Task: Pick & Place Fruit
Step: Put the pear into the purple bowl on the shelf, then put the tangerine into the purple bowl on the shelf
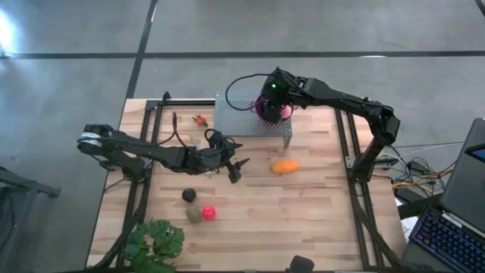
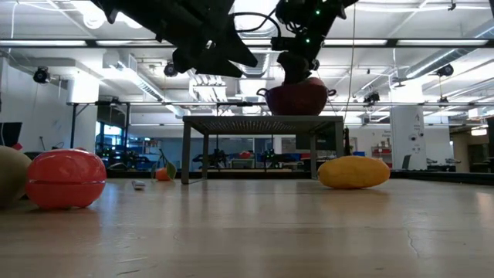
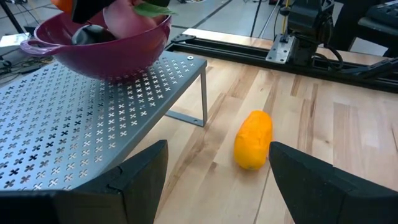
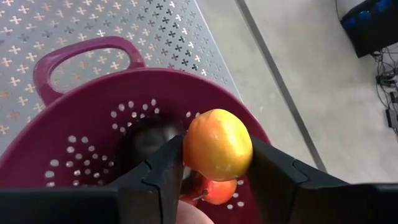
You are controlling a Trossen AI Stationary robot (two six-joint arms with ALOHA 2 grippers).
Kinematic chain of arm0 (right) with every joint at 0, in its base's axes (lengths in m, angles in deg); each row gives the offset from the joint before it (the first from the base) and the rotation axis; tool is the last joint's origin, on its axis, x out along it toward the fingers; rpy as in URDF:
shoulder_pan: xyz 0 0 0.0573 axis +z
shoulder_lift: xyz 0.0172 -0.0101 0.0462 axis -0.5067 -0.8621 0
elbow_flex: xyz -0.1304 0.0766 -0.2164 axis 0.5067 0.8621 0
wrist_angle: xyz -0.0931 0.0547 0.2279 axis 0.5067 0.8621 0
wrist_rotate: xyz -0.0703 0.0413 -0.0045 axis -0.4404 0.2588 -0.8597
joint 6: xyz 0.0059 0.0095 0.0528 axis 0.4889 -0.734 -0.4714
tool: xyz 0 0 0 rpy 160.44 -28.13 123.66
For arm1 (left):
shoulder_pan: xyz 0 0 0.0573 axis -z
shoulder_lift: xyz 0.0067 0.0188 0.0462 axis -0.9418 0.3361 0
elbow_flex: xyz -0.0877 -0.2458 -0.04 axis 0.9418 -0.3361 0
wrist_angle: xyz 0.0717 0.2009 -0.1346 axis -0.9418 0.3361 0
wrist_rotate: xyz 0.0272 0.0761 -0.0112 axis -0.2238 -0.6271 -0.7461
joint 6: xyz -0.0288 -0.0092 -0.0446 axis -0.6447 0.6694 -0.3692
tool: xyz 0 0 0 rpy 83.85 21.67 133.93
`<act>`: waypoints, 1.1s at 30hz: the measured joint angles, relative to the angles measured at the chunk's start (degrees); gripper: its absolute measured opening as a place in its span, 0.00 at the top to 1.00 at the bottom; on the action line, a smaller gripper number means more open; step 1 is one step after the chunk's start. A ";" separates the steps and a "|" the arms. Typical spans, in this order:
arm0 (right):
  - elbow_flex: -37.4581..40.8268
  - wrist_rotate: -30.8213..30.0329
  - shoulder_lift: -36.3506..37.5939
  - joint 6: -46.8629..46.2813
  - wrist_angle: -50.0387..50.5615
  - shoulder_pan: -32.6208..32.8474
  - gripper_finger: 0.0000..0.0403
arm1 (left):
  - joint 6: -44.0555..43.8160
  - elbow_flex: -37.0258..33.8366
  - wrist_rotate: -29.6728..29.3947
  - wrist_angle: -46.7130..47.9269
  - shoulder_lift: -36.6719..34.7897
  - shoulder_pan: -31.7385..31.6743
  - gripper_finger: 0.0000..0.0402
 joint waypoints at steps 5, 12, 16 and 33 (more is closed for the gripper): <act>0.00 0.00 0.00 -0.12 0.00 0.00 0.63 | -0.02 0.00 0.00 -0.02 0.00 0.00 0.29; 0.00 0.00 0.00 0.05 -0.02 0.00 0.53 | -0.01 0.00 0.00 -0.03 0.00 0.00 0.29; 0.02 -0.02 0.03 0.49 -0.02 0.00 0.48 | -0.02 0.00 0.00 -0.03 0.00 0.00 0.29; -9.65 -0.26 0.76 1.57 3.83 1.20 0.41 | 0.00 0.00 -0.03 0.95 0.00 0.01 0.29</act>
